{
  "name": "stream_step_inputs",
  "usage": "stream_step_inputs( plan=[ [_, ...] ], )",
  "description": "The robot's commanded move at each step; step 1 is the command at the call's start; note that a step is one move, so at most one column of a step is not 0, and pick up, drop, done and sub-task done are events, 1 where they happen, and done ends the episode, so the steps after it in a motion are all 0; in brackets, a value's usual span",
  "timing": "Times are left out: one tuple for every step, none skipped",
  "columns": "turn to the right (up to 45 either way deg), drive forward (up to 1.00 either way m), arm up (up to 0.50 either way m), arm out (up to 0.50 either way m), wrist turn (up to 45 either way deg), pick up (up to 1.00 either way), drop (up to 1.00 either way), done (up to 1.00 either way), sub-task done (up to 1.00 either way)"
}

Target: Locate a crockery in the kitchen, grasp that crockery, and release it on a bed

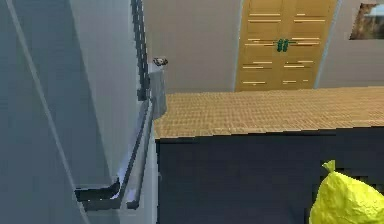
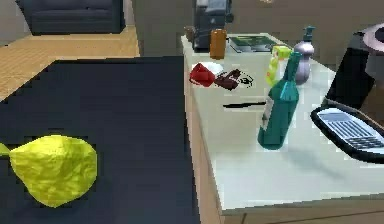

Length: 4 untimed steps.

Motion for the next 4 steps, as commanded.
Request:
stream_step_inputs(
  plan=[
    [33.0, 0.00, 0.00, 0.00, 0.0, 0.00, 0.00, 0.00, 0.00],
    [0.0, 0.05, 0.00, 0.00, 0.0, 0.00, 0.00, 0.00, 0.00],
    [-9.0, 0.00, 0.00, 0.00, 0.0, 0.00, 0.00, 0.00, 0.00],
    [0.0, 0.35, 0.00, 0.00, 0.0, 0.00, 0.00, 0.00, 0.00]
  ],
)
